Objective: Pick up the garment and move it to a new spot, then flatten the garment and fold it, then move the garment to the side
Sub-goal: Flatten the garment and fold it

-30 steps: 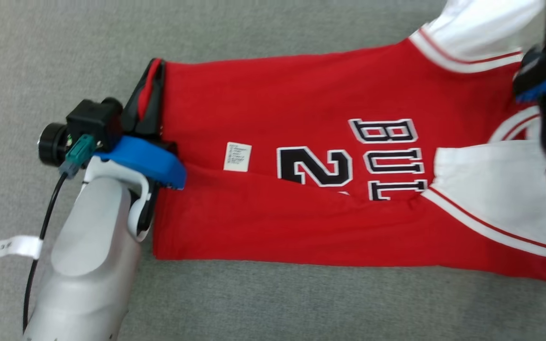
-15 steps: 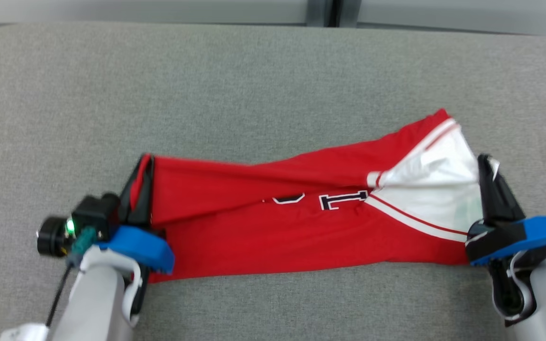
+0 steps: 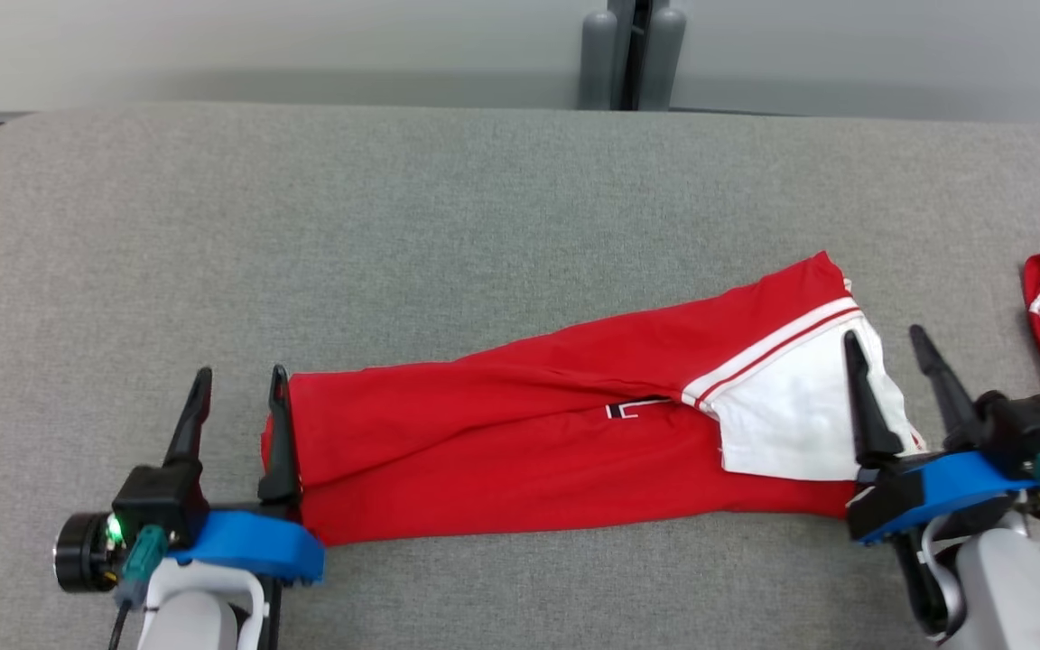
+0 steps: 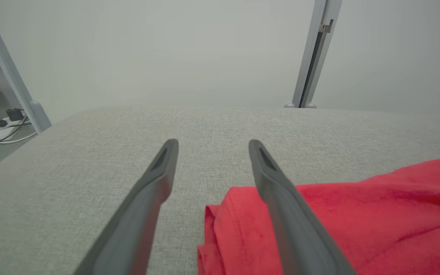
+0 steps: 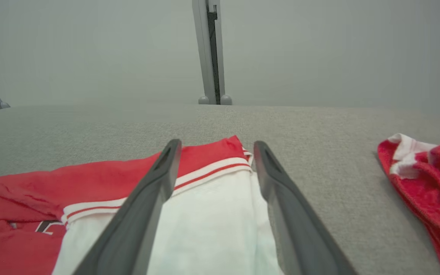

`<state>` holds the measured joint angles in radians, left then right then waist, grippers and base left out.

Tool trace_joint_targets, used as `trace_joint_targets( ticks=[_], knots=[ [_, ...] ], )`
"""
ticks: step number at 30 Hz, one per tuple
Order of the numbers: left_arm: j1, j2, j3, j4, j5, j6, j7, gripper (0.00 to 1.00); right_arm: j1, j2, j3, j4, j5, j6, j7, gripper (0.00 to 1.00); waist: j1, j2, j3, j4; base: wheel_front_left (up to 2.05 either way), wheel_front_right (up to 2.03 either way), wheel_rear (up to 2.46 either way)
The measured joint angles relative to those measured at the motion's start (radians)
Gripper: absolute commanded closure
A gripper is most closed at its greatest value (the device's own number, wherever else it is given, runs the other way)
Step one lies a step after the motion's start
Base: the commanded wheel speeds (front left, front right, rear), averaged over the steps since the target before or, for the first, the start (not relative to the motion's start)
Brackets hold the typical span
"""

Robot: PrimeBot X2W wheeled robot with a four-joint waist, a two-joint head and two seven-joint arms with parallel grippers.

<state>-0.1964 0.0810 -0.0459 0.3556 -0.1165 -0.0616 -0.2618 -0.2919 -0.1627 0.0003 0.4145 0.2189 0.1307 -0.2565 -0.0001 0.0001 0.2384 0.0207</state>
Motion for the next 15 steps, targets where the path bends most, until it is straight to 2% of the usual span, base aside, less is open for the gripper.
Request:
trace_joint_targets(
  ticks=[8,15],
  knots=[
    [0.095,-0.026,0.001,-0.03,0.005,-0.005,0.0,0.0,0.037,0.06,-0.019,0.026,-0.083,0.0,-0.005,0.0,0.0,0.0,-0.055,0.004,0.0,0.0,0.0],
    [0.129,-0.029,-0.027,-0.03,-0.012,-0.005,0.0,0.0,0.057,0.075,-0.04,0.062,-0.115,0.0,-0.005,0.0,0.0,0.0,-0.06,0.006,0.0,0.0,0.0]
  ],
)
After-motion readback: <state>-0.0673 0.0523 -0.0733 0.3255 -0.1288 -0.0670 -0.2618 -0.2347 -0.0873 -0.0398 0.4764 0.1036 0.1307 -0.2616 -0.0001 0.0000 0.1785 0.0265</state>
